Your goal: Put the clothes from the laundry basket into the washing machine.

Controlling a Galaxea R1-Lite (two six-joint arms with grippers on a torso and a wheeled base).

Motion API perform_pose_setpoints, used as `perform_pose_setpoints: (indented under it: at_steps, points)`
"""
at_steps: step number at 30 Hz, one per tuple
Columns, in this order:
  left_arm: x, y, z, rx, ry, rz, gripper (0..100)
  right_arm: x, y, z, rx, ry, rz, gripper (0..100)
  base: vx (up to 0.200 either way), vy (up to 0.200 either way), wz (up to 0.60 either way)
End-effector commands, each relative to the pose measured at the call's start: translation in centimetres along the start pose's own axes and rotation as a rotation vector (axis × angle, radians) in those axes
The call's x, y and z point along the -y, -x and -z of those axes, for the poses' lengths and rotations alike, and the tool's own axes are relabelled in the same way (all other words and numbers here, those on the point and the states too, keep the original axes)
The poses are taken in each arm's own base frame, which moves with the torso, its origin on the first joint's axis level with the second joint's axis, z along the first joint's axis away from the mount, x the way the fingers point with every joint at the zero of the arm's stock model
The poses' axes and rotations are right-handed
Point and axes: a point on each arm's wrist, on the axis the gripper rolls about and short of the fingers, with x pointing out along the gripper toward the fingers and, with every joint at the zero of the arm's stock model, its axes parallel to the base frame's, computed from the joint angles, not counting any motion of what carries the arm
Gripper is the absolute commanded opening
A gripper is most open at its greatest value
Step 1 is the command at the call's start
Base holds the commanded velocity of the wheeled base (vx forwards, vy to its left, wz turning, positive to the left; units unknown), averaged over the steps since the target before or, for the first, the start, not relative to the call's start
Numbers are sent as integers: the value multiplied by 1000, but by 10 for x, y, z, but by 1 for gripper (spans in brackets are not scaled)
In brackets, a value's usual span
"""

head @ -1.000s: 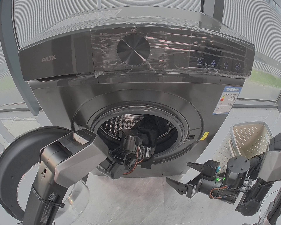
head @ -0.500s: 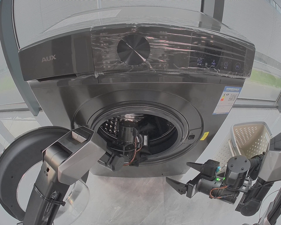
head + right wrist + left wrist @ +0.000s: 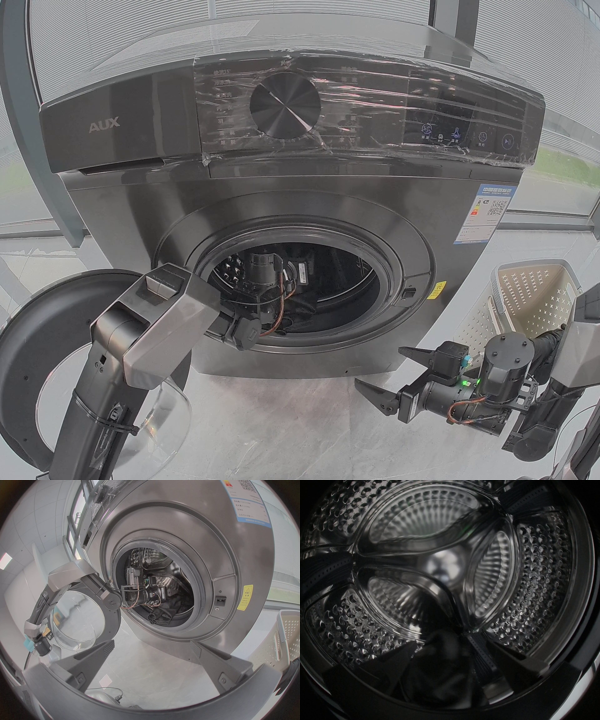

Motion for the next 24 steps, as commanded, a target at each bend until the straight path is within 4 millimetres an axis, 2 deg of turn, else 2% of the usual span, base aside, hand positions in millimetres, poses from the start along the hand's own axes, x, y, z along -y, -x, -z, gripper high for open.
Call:
perform_pose_setpoints:
  at_steps: [1,5,7,8,21,22,24]
  points:
    - [10,17,-3,-50,-11,23,100,0,0,1,-2,0,0,100,0,0,0]
    - [18,38,12,-154,-41,58,100,0,0,1,-2,0,0,100,0,0,0]
    - [19,40,14,-167,-45,61,100,0,0,1,-2,0,0,100,0,0,0]
    - [21,47,26,-217,-64,74,100,0,0,1,-2,0,0,100,0,0,0]
    - [12,47,64,-310,-123,56,100,-1,0,-1,5,2,-4,100,0,0,0]
    - [12,46,65,-310,-123,58,0,-1,0,-1,5,3,-5,100,0,0,0]
    - [12,45,64,-303,-119,58,0,-2,0,-1,5,3,-8,100,0,0,0]
